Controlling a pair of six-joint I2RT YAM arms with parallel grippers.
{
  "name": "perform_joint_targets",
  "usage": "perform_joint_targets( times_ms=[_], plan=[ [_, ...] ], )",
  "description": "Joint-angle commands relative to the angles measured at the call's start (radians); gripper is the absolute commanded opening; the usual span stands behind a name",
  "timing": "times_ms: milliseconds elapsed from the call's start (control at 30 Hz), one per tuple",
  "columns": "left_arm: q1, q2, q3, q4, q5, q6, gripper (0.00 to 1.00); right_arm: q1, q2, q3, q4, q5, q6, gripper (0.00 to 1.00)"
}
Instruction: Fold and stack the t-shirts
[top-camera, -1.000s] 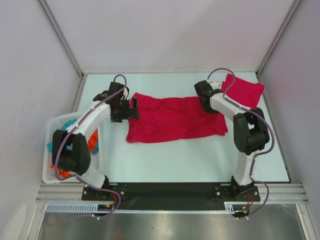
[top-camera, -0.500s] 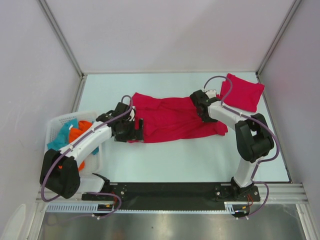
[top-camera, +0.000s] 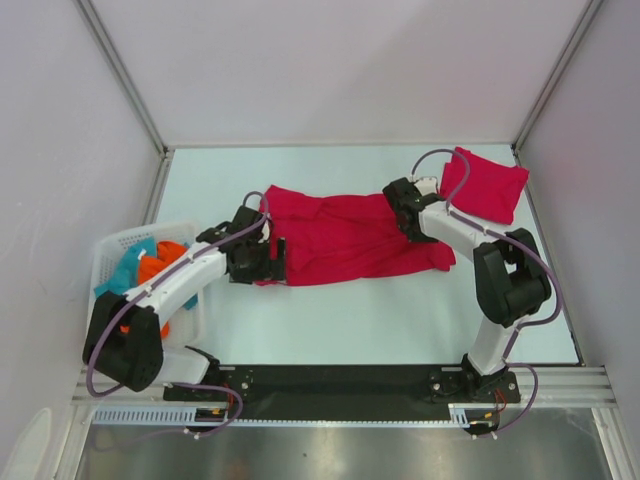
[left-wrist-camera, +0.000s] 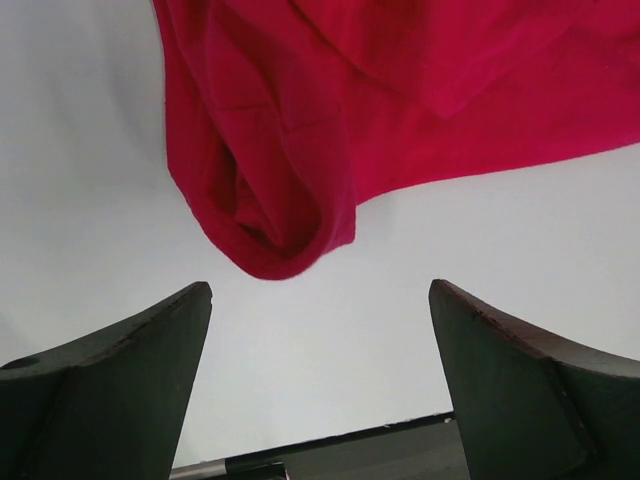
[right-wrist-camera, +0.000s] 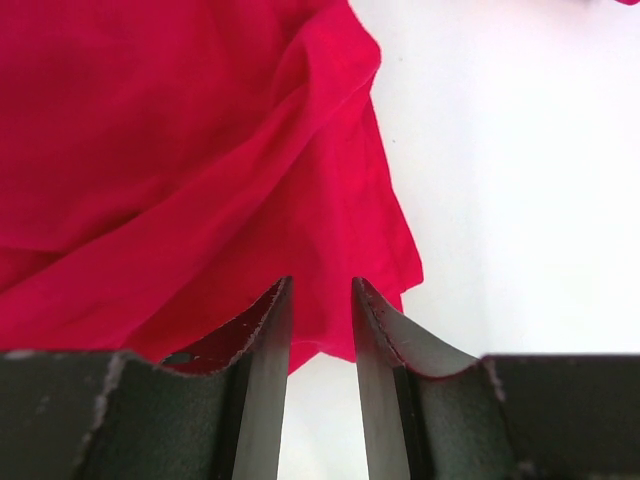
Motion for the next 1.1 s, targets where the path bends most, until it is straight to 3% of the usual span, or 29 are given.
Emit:
perform_joint_targets(
  times_ms=[0, 200, 300, 333, 433, 767, 1067],
  plan=[
    [-0.006, 0.044, 0.032, 0.043, -0.039, 0.005, 0.94, -0.01, -0.043, 0.025, -0.008, 0.051, 0.002, 0.35],
    [-0.006, 0.116, 0.048, 0.081, -0.039, 0.016, 0.75, -0.019, -0.057, 0.016, -0.019, 0.061, -0.003, 0.35],
    [-0.006, 0.136, 0.051, 0.091, -0.033, 0.017, 0.59, -0.022, -0.068, 0.002, -0.022, 0.064, -0.001, 0.35],
    [-0.006, 0.139, 0.054, 0.091, -0.035, 0.017, 0.37, -0.025, -0.072, -0.001, -0.023, 0.064, -0.004, 0.34],
    [-0.006, 0.141, 0.06, 0.091, -0.039, 0.019, 0.02, -0.03, -0.085, -0.018, -0.02, 0.064, -0.001, 0.34],
    [-0.005, 0.083, 0.144, -0.062, -0.185, 0.052, 0.0, -0.035, -0.083, -0.039, 0.0, 0.047, 0.002, 0.34],
    [0.014, 0.049, 0.178, -0.155, -0.204, 0.085, 0.0, -0.025, -0.056, -0.042, 0.03, 0.013, 0.011, 0.35]
  ],
)
